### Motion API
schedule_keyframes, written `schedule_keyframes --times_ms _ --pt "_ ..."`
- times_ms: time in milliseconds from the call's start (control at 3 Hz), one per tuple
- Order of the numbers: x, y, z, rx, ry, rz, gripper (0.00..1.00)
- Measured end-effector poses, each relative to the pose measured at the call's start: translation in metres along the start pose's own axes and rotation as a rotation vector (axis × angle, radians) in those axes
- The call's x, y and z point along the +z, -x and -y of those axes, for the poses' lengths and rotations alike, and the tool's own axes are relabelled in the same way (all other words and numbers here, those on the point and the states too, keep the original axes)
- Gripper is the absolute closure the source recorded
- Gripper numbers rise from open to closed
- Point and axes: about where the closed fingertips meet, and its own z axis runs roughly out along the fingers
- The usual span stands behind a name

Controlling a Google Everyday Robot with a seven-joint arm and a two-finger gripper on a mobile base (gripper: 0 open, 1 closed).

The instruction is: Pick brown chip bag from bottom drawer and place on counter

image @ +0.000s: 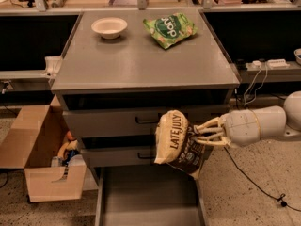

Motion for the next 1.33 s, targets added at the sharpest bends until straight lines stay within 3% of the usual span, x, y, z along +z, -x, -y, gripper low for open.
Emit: schedule_keyframes --times_ms 667,1000,1333 --pt "-0.004 0.014 0.021 0.046 -0.042 0.027 1.00" --pt "-0.017 0.067 0.064 0.021 -0.073 0.096 1.00" --pt "-0.037 0.126 0.113 -0.054 -0.122 0.143 1.00"
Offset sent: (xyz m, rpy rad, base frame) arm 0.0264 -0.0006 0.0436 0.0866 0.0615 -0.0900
